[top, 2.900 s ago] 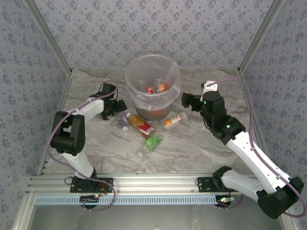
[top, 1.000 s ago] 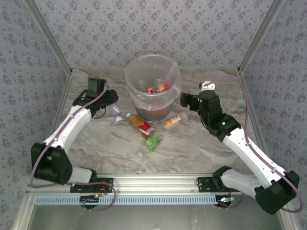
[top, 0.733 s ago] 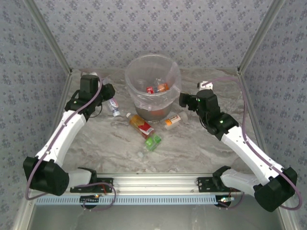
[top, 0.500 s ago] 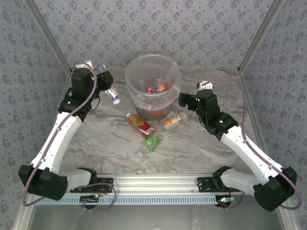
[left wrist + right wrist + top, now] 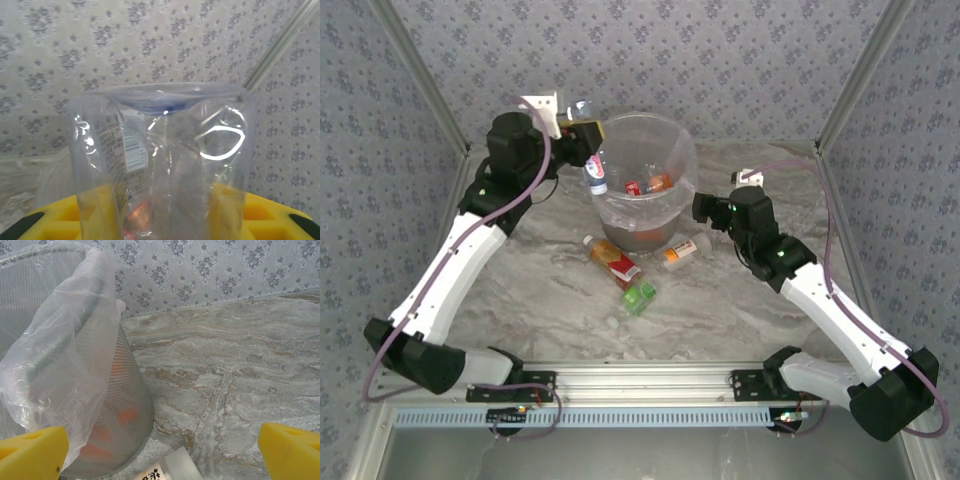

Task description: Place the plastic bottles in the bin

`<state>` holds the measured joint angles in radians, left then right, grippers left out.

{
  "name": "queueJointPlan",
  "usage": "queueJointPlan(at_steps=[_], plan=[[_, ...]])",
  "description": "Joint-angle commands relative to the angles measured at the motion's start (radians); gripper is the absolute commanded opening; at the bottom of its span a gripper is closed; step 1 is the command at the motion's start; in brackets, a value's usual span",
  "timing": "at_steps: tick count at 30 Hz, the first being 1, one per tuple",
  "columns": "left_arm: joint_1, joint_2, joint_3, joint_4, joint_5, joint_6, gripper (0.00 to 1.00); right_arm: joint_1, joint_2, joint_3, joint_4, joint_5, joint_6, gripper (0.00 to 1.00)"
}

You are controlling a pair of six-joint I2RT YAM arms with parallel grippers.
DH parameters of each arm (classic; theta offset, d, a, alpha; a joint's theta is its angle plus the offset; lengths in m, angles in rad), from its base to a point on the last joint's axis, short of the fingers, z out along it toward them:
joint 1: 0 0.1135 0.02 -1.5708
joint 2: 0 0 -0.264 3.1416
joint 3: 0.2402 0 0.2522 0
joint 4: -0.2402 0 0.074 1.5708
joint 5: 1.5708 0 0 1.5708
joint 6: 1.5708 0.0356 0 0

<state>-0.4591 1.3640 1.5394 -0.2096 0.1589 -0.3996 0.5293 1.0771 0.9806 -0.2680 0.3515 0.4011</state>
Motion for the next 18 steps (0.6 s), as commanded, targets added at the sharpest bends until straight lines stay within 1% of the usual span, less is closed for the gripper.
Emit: queueJointPlan(at_steps=[1, 6, 10, 13, 16, 18], plan=[[-0.014, 0.071, 0.095, -0.016, 0.048, 0.06, 0.35, -0.005, -0.011, 0.032, 0.012, -0.008, 0.019, 0.99], [-0.027, 0.197, 0.223, -0.089, 0.085, 0.074, 0.36, -0.005, -0.019, 0.032, 0.005, -0.005, 0.019, 0.99], [-0.037, 0.282, 0.297, -0.137, 0.093, 0.1, 0.36, -0.005, -0.034, 0.03, -0.003, 0.004, 0.019, 0.99], [-0.039, 0.345, 0.343, -0.164, 0.087, 0.127, 0.38, -0.005, -0.046, 0.026, -0.008, 0.008, 0.019, 0.99], [-0.04, 0.418, 0.404, -0.208, 0.066, 0.186, 0.4, -0.005, -0.057, 0.023, -0.014, 0.01, 0.019, 0.99], [-0.042, 0.47, 0.488, -0.266, 0.044, 0.229, 0.4, -0.005, -0.065, 0.023, -0.021, 0.012, 0.018, 0.99]])
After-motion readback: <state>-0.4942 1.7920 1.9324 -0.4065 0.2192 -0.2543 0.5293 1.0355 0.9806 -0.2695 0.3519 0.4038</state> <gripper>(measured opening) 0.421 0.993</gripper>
